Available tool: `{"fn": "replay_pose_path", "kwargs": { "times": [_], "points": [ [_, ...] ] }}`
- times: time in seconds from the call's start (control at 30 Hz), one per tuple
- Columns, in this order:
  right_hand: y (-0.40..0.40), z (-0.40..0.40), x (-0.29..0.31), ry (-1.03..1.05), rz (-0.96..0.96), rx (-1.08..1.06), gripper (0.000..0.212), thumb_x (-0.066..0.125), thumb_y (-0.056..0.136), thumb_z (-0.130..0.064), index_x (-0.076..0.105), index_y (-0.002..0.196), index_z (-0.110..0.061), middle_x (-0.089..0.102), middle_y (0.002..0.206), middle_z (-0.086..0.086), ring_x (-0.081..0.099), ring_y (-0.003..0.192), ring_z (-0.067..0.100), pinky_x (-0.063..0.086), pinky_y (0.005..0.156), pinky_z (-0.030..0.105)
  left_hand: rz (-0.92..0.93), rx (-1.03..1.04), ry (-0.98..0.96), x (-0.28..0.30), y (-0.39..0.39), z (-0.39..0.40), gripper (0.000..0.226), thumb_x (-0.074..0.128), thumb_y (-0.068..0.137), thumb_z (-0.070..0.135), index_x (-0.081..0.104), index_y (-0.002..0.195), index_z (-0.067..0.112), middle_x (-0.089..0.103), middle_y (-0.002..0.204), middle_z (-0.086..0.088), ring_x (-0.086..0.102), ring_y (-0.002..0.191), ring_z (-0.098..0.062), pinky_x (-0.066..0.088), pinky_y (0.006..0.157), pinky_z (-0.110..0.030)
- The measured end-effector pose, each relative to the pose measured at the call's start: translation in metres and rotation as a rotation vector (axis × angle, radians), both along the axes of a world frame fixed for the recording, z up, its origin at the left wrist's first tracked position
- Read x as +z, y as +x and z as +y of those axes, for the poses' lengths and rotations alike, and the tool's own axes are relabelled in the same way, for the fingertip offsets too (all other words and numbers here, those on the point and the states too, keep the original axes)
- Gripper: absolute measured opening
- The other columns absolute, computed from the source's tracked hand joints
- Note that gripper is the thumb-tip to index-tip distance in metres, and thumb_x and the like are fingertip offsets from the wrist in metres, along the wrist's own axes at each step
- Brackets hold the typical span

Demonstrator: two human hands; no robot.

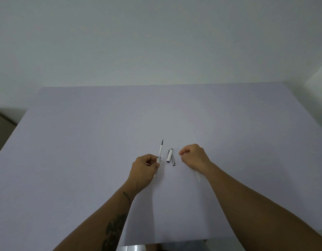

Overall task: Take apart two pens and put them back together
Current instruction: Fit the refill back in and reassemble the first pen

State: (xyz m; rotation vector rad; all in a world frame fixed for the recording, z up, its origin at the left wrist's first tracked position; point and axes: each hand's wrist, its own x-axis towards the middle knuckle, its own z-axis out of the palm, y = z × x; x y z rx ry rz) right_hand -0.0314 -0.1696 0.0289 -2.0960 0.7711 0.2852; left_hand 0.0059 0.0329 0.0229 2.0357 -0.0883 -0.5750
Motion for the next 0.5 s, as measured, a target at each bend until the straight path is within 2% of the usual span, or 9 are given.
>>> {"fn": "replay_pose_path", "kwargs": {
  "times": [0.13, 0.2, 0.3, 0.4, 0.5],
  "points": [
    [-0.007, 0.006, -0.014, -0.156, 0.075, 0.032, 0.028, 0.053, 0.078, -0.010, 0.074, 0.096, -0.009, 0.073, 0.102, 0.007, 0.068, 0.096, 0.029, 0.056, 0.083, 0.035, -0.053, 0.057, -0.015, -0.001, -0.004, 0.000, 0.011, 0.062, 0.087, 0.010, 0.066, 0.078, 0.016, 0.072, 0.084, -0.006, 0.053, 0.057, -0.010, 0.043, 0.054, -0.018],
    [-0.006, 0.014, -0.018, -0.190, 0.077, 0.048, 0.028, 0.055, 0.077, -0.010, 0.072, 0.098, -0.007, 0.072, 0.099, 0.009, 0.067, 0.093, 0.031, 0.057, 0.081, 0.036, -0.082, 0.092, -0.013, -0.002, -0.005, 0.002, 0.011, 0.063, 0.087, 0.010, 0.065, 0.078, 0.016, 0.071, 0.081, -0.004, 0.053, 0.056, -0.007, 0.044, 0.051, -0.014],
    [0.000, 0.026, -0.021, -0.223, 0.076, 0.077, 0.020, 0.055, 0.078, -0.010, 0.068, 0.092, -0.007, 0.068, 0.091, 0.009, 0.065, 0.084, 0.031, 0.055, 0.072, 0.035, -0.100, 0.116, -0.019, -0.001, -0.005, 0.006, 0.011, 0.064, 0.087, 0.010, 0.067, 0.079, 0.016, 0.069, 0.075, 0.000, 0.056, 0.050, 0.002, 0.041, 0.044, -0.005],
    [0.006, 0.036, -0.023, -0.269, 0.085, 0.097, 0.005, 0.058, 0.081, -0.015, 0.059, 0.080, -0.010, 0.060, 0.085, 0.007, 0.058, 0.075, 0.029, 0.043, 0.060, 0.030, -0.092, 0.125, -0.008, 0.001, -0.005, 0.011, 0.008, 0.064, 0.087, 0.011, 0.069, 0.083, 0.015, 0.069, 0.075, 0.000, 0.058, 0.051, 0.001, 0.041, 0.044, -0.004],
    [0.010, 0.044, -0.028, -0.308, 0.094, 0.095, 0.025, 0.060, 0.083, -0.020, 0.041, 0.066, -0.017, 0.051, 0.078, 0.005, 0.052, 0.071, 0.029, 0.037, 0.059, 0.028, -0.080, 0.141, -0.006, 0.002, -0.004, 0.017, 0.008, 0.064, 0.087, 0.010, 0.069, 0.083, 0.015, 0.068, 0.074, 0.001, 0.058, 0.051, -0.001, 0.041, 0.042, -0.004]
  ]
}}
